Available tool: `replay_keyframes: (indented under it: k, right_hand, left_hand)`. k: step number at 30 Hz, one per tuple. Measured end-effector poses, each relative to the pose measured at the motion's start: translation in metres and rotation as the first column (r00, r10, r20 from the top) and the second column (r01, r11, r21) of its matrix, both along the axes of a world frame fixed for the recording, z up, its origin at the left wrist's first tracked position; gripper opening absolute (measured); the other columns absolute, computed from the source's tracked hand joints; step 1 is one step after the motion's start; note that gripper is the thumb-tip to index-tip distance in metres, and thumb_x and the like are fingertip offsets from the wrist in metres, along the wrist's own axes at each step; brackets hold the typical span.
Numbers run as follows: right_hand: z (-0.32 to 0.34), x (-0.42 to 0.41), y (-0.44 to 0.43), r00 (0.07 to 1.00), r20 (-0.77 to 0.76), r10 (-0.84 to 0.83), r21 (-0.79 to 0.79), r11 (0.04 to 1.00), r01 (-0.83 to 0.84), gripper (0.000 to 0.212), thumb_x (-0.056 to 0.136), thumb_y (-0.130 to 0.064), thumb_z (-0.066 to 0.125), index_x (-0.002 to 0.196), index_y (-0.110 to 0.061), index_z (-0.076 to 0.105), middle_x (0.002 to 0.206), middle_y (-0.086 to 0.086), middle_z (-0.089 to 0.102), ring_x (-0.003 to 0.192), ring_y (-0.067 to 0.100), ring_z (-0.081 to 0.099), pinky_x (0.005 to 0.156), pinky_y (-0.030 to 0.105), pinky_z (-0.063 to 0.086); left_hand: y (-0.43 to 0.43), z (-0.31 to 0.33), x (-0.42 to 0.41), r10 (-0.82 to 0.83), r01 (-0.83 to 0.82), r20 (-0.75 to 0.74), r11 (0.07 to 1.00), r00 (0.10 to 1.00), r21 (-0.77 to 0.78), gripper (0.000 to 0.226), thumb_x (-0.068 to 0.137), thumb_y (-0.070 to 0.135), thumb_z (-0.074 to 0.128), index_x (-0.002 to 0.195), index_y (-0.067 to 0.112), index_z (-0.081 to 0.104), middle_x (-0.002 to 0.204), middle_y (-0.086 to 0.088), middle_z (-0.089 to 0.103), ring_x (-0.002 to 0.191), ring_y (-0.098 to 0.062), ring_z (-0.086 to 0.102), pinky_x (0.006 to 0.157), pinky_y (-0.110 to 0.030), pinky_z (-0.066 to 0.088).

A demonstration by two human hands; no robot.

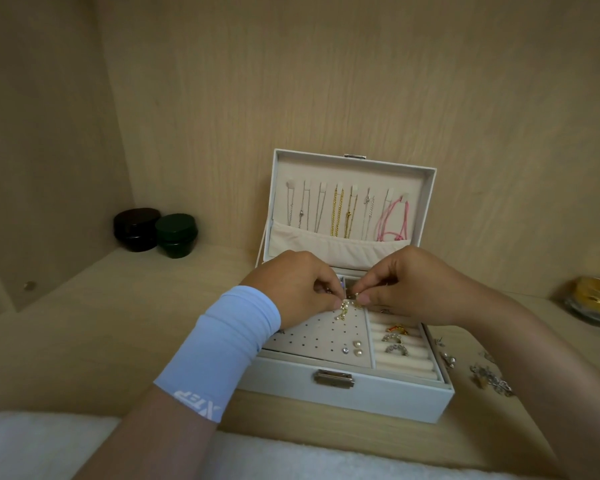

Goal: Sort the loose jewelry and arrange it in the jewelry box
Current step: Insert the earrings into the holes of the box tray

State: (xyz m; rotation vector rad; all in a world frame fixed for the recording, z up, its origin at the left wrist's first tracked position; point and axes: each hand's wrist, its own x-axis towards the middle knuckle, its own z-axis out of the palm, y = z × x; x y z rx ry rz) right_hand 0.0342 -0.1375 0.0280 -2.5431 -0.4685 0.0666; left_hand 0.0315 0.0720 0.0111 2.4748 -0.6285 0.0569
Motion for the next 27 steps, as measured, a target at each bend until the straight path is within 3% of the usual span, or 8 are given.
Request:
replay_keyframes:
  k: [3,9,12,19,23,27]
  right_hand:
    - [-0.002,0.001,-0.002,1.0,0.007,-0.014,-0.035,0.999,0.014,0.008,0.087,-0.032,0.077,0.093,-0.033,0.08,0.083,-0.018,0.075,0.08,-0.005,0.067,0.079,0.019,0.053]
    - [-0.004,0.0,-0.001,0.999,0.035,0.011,-0.05,0.999,-0.009,0.006,0.086,-0.031,0.077,0.092,-0.033,0.08,0.077,-0.022,0.072,0.072,-0.009,0.062,0.063,0.007,0.044]
    - [-0.002,0.0,-0.001,0.998,0.045,0.035,-0.081,0.996,-0.031,0.007,0.085,-0.03,0.078,0.092,-0.033,0.08,0.076,-0.025,0.071,0.07,-0.012,0.06,0.062,0.007,0.041]
    - [0.002,-0.003,-0.001,0.994,0.083,0.077,-0.175,0.983,-0.061,0.011,0.087,-0.03,0.076,0.097,-0.034,0.079,0.084,-0.022,0.072,0.073,-0.013,0.06,0.065,0.009,0.04]
    - [0.003,-0.006,0.004,0.989,0.124,0.077,-0.322,0.946,-0.033,0.012,0.09,-0.035,0.072,0.101,-0.036,0.076,0.091,-0.018,0.071,0.072,-0.007,0.057,0.065,0.015,0.039]
    - [0.002,-0.011,0.012,0.979,0.177,0.106,-0.439,0.898,-0.018,0.016,0.091,-0.038,0.069,0.105,-0.042,0.074,0.1,-0.017,0.069,0.086,0.0,0.058,0.074,0.024,0.048]
  left_hand:
    - [-0.001,0.0,0.0,0.0,0.0,0.0,1.0,1.0,0.003,0.01,0.086,0.034,0.072,0.094,0.036,0.077,0.075,0.023,0.061,0.079,0.002,0.058,0.08,-0.023,0.051]
    - [0.0,0.0,0.001,-0.001,0.001,0.008,1.0,1.0,0.004,0.009,0.086,0.034,0.072,0.093,0.037,0.076,0.075,0.023,0.061,0.078,0.003,0.057,0.077,-0.02,0.049]
    - [0.0,-0.001,0.001,-0.002,0.002,0.007,1.0,1.0,-0.002,0.009,0.086,0.034,0.072,0.093,0.038,0.076,0.075,0.023,0.061,0.077,0.004,0.057,0.077,-0.02,0.049]
    - [0.001,-0.002,0.001,-0.004,0.004,0.007,1.0,1.0,0.0,0.01,0.086,0.034,0.071,0.094,0.037,0.076,0.079,0.021,0.063,0.08,0.002,0.058,0.081,-0.024,0.052]
    - [0.0,-0.002,0.0,0.009,-0.009,0.011,1.0,1.0,-0.003,0.009,0.085,0.034,0.072,0.093,0.037,0.077,0.076,0.021,0.062,0.08,0.0,0.059,0.08,-0.024,0.052]
    - [0.0,-0.001,0.0,0.014,-0.014,0.006,1.0,1.0,-0.004,0.009,0.085,0.035,0.072,0.093,0.038,0.076,0.079,0.019,0.063,0.079,-0.001,0.059,0.078,-0.023,0.051]
